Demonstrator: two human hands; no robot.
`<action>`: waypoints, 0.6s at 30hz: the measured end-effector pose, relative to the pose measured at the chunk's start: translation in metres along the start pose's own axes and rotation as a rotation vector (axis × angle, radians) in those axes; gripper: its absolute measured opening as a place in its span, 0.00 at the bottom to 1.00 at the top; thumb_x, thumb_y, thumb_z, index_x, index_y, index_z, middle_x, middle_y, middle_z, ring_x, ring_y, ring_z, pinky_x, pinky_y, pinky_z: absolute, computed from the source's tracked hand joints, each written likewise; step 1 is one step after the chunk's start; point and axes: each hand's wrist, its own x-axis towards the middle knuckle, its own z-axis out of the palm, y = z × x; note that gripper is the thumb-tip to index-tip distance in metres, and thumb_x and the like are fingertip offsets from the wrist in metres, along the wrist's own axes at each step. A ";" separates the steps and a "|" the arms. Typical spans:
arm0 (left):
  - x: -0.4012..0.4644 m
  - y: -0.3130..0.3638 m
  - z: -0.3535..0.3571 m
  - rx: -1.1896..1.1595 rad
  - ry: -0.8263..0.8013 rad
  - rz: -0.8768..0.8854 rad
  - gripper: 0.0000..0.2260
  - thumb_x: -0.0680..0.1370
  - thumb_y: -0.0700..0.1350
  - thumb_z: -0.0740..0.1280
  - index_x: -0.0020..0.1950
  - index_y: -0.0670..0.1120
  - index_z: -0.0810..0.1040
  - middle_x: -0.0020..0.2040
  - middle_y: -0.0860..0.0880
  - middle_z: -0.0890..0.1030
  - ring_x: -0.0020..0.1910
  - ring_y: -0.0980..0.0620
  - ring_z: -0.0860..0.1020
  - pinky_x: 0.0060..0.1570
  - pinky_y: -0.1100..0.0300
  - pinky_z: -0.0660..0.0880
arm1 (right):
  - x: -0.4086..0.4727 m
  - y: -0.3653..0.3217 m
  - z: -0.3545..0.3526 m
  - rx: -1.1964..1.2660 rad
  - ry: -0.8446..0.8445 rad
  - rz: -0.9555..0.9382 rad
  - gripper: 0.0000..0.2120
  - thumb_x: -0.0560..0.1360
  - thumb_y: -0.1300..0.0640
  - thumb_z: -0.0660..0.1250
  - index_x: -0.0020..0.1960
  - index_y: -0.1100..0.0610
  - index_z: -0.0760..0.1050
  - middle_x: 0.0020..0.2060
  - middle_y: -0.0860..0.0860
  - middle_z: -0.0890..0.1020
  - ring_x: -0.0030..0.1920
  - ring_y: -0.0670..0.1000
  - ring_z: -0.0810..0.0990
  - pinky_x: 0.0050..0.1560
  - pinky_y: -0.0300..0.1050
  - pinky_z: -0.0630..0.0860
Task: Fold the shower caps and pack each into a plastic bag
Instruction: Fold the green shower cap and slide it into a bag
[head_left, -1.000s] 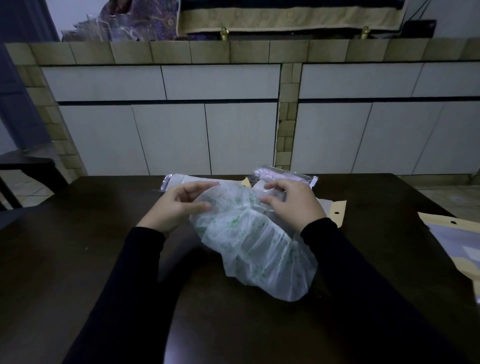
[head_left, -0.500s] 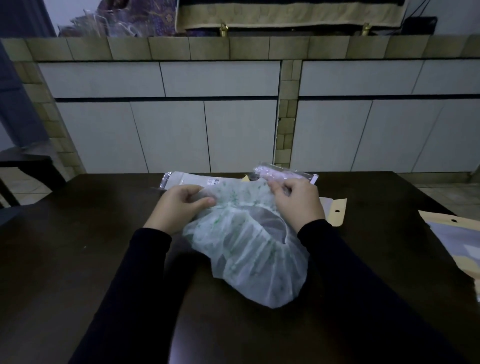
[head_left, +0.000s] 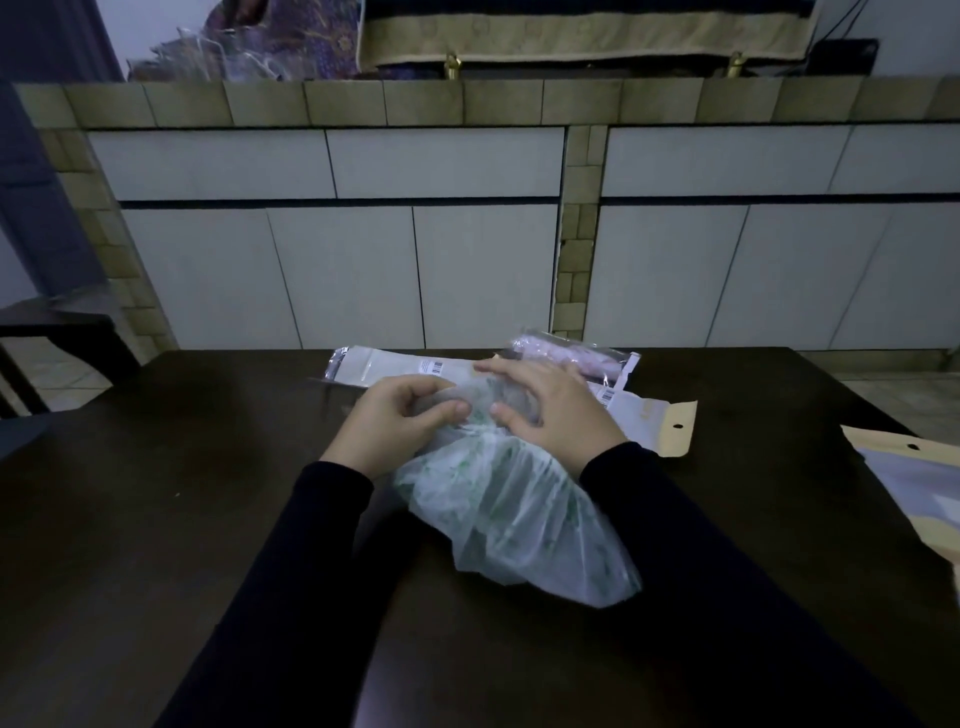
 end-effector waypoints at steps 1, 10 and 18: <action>0.001 -0.001 -0.001 -0.019 0.041 -0.026 0.04 0.72 0.48 0.75 0.41 0.50 0.83 0.33 0.56 0.82 0.32 0.62 0.77 0.34 0.68 0.72 | -0.001 0.000 -0.001 0.000 0.033 0.059 0.16 0.75 0.51 0.66 0.63 0.45 0.74 0.56 0.47 0.80 0.58 0.50 0.75 0.62 0.46 0.66; 0.000 -0.004 -0.010 -0.031 0.027 -0.431 0.32 0.56 0.71 0.70 0.49 0.49 0.80 0.47 0.53 0.83 0.46 0.54 0.81 0.51 0.56 0.75 | -0.005 -0.016 -0.012 -0.188 -0.035 0.578 0.05 0.72 0.54 0.63 0.45 0.53 0.67 0.41 0.50 0.75 0.46 0.54 0.75 0.42 0.42 0.68; 0.001 -0.001 -0.016 -0.206 -0.143 -0.268 0.20 0.69 0.31 0.74 0.57 0.48 0.78 0.43 0.52 0.83 0.45 0.52 0.77 0.47 0.60 0.76 | 0.002 -0.015 -0.008 0.039 0.020 0.245 0.28 0.70 0.57 0.58 0.70 0.51 0.68 0.68 0.52 0.69 0.70 0.53 0.64 0.70 0.57 0.62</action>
